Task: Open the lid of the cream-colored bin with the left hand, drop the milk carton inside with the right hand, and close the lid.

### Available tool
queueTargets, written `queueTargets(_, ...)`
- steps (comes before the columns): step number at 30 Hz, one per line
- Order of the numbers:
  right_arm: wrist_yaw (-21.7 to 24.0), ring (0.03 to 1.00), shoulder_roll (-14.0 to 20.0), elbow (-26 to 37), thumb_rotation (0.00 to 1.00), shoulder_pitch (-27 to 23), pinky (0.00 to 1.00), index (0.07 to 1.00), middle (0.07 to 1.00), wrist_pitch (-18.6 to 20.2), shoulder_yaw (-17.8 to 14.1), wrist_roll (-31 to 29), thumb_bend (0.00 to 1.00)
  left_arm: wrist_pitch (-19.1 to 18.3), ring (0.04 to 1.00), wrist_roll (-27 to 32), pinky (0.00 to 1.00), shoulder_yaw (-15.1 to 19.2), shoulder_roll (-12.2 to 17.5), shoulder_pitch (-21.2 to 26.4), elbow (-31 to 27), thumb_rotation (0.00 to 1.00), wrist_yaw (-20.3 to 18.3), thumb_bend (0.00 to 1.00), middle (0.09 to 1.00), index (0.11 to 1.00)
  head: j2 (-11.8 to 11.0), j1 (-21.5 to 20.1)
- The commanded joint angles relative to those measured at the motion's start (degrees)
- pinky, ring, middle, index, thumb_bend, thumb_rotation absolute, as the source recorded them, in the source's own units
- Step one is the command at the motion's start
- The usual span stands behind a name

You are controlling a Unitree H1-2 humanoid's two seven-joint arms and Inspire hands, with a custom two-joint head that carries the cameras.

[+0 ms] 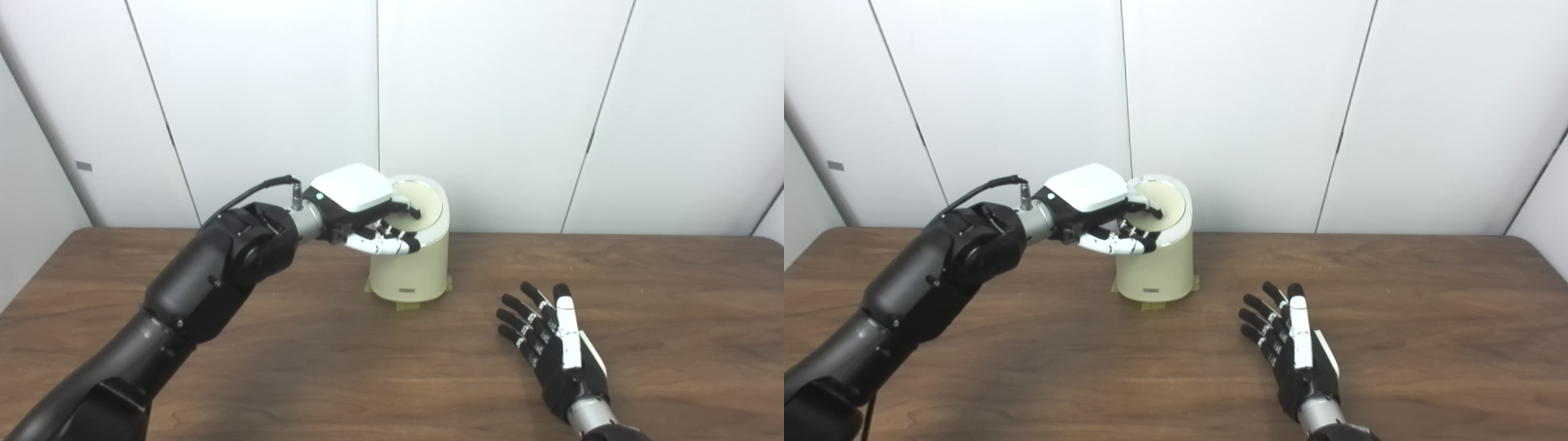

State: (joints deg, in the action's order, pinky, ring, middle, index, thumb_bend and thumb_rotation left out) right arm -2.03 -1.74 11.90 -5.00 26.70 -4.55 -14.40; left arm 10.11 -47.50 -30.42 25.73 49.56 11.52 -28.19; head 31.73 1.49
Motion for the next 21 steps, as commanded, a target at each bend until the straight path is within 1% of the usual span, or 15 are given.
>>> queueTargets(1,0.94,0.850,1.19,1.06,0.99,-0.97,0.86,0.939,0.827,-0.87,0.09,0.54,0.50,-0.26,0.902,-2.54,0.95,-0.94,0.03,0.83,-0.45,0.99,-0.89,0.48,0.879,0.869,-0.06,0.06)
queueTargets(5,0.73,0.868,1.90,0.71,0.97,-0.98,0.87,0.944,0.829,-1.31,0.15,1.19,0.50,0.30,0.902,-8.31,0.95,-3.05,0.23,0.14,-1.25,0.99,0.53,0.48,0.878,0.865,0.01,0.09)
queueTargets(7,0.88,0.864,1.98,0.53,0.96,-1.03,0.85,0.938,0.829,-1.33,-0.12,0.92,0.50,0.63,0.918,-10.17,0.98,-3.74,0.19,0.01,-1.21,1.00,1.15,0.49,0.886,0.869,0.01,0.05)
queueTargets(8,0.84,0.861,2.00,0.58,0.96,-1.04,0.84,0.936,0.828,-1.20,-0.18,0.93,0.50,1.22,0.921,-11.38,0.98,-4.33,0.31,0.10,-1.01,1.00,1.74,0.49,0.888,0.870,-0.01,0.04)
queueTargets(10,0.87,0.861,2.30,0.75,0.94,-1.03,0.82,0.940,0.824,-1.17,0.13,1.50,0.50,2.88,0.917,-15.07,0.97,-6.09,0.73,0.32,-0.33,1.00,4.24,0.51,0.883,0.869,-0.08,-0.05)
queueTargets(12,1.18,0.870,2.80,0.86,0.95,-0.95,0.81,0.955,0.827,-1.41,0.55,2.12,0.50,3.74,0.923,-18.02,0.98,-7.72,1.00,0.19,-0.64,0.99,4.36,0.53,0.886,0.865,-0.04,-0.03)
queueTargets(13,1.22,0.875,2.99,0.95,0.94,-0.92,0.81,0.959,0.827,-1.42,0.65,2.32,0.50,3.97,0.922,-18.53,0.98,-8.17,1.01,0.01,-0.87,0.98,3.87,0.53,0.884,0.858,0.00,-0.03)
queueTargets(16,1.09,0.878,3.30,1.18,0.93,-0.86,0.80,0.969,0.833,-1.22,0.69,2.65,0.51,3.99,0.924,-18.40,0.97,-8.15,0.92,-0.92,-1.80,1.00,3.27,0.55,0.883,0.856,0.09,-0.08)
queueTargets(19,0.70,0.873,2.95,1.46,0.92,-0.95,0.79,0.965,0.832,-0.75,0.20,2.24,0.51,3.45,0.921,-15.14,0.96,-5.84,0.55,-1.94,-2.86,1.00,3.58,0.53,0.883,0.855,0.18,-0.03)
queueTargets(21,0.45,0.871,2.61,1.68,0.91,-0.89,0.79,0.963,0.832,-0.62,-0.20,1.93,0.51,1.93,0.920,-11.93,0.96,-3.19,-0.10,-2.90,-4.24,1.00,3.44,0.51,0.886,0.866,0.21,0.07)
